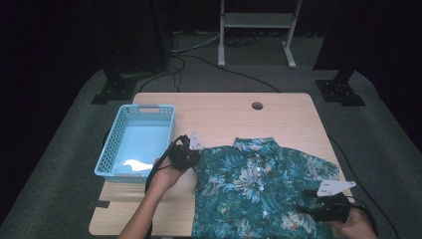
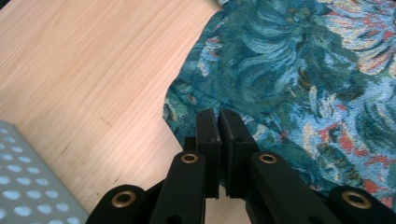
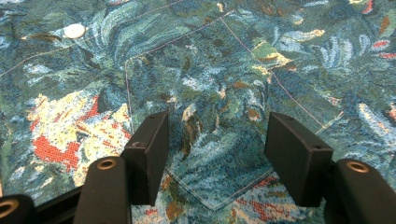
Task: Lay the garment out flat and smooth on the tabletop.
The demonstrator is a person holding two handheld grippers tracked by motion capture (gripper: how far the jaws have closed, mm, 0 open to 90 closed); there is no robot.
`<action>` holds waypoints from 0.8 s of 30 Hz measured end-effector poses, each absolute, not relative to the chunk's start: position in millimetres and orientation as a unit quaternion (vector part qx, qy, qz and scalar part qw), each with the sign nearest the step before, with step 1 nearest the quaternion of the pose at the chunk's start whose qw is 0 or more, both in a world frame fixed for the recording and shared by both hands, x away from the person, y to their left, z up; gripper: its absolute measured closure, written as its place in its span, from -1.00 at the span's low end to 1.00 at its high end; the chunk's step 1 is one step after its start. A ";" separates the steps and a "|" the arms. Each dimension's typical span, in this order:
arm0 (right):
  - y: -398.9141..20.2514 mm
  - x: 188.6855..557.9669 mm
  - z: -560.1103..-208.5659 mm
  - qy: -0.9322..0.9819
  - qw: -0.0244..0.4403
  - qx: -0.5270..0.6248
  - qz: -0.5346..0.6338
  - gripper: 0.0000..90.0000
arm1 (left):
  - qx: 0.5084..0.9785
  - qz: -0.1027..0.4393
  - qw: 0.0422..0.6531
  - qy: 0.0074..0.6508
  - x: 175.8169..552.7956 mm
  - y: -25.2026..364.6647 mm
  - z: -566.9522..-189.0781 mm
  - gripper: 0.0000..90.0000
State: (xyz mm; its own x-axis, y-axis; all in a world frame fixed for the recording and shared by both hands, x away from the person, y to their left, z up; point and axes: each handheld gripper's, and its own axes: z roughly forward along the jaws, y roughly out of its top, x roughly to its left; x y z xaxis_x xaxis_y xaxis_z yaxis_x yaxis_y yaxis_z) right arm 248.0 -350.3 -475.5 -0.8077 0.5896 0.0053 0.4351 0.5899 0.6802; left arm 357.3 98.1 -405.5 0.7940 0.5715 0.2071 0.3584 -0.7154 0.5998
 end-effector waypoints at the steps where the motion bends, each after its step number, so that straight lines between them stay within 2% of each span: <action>1: -350.2 248.1 -475.4 0.885 0.111 0.290 0.348 -0.12 | 0.905 0.195 0.276 0.259 357.6 99.4 -405.2 0.91; 10: -349.5 247.9 -475.1 0.885 0.111 0.292 0.346 -0.12 | 0.899 0.197 0.283 0.269 357.6 103.8 -401.5 0.58; 17: -348.8 246.1 -475.9 0.880 0.115 0.301 0.349 -0.14 | 0.906 0.171 0.296 0.250 348.0 87.7 -411.6 0.47; 24: -341.2 245.3 -473.9 0.879 0.112 0.321 0.334 -0.30 | 0.911 0.131 0.313 0.233 335.4 65.1 -427.1 0.38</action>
